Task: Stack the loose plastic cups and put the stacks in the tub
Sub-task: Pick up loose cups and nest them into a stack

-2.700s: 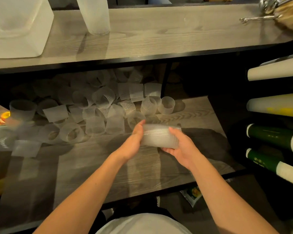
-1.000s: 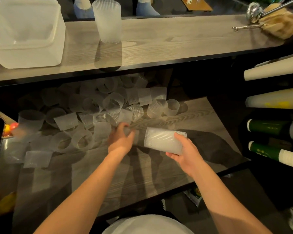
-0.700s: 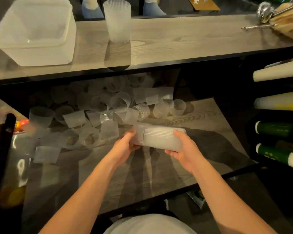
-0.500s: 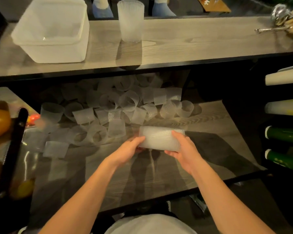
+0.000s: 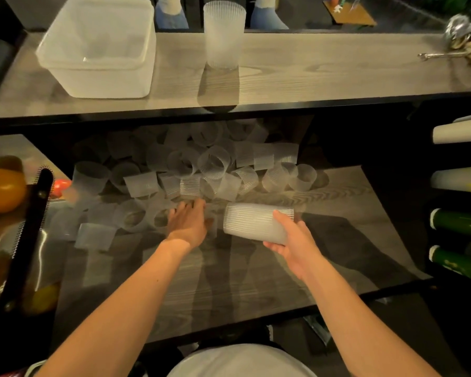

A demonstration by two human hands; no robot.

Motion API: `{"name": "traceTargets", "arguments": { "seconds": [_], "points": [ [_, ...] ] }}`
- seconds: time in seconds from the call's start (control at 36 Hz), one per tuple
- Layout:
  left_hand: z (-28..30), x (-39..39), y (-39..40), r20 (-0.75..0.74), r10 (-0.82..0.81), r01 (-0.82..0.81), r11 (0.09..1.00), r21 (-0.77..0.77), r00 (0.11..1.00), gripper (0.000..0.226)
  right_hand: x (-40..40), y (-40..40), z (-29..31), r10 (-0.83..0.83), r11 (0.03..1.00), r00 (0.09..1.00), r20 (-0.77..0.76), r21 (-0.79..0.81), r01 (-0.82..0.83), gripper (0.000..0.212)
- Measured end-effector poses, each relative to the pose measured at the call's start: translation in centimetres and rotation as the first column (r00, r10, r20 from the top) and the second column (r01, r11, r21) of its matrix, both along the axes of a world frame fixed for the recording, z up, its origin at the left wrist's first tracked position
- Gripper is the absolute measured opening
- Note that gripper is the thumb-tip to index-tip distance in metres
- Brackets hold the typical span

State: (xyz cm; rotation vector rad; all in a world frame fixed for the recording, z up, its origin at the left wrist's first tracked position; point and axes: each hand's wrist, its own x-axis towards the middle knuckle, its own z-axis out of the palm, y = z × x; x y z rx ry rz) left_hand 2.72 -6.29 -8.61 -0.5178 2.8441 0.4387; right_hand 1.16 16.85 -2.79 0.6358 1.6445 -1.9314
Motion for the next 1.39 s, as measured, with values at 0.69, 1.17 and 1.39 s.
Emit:
{"name": "traceTargets", "arguments": {
  "seconds": [0.69, 1.17, 1.39],
  "points": [
    [2.4, 5.6, -1.2, 0.088, 0.678, -0.175, 0.061, 0.983, 0.73, 0.043, -0.2, -7.0, -1.6, 0.086, 0.996, 0.993, 0.076, -0.04, -0.083, 0.053],
    [1.9, 8.1, -5.9, -0.135, 0.415, -0.302, 0.817, 0.491, 0.9, 0.036, -0.7, -9.7, -1.3, 0.033, 0.995, 0.999, 0.014, -0.095, -0.031, 0.051],
    [1.9, 8.1, -6.7, -0.306, 0.364, -0.084, 0.752, 0.654, 0.88, 0.02, -1.4, -10.4, -1.5, 0.186, 0.981, 0.982, 0.015, -0.06, -0.185, 0.048]
  ]
}}
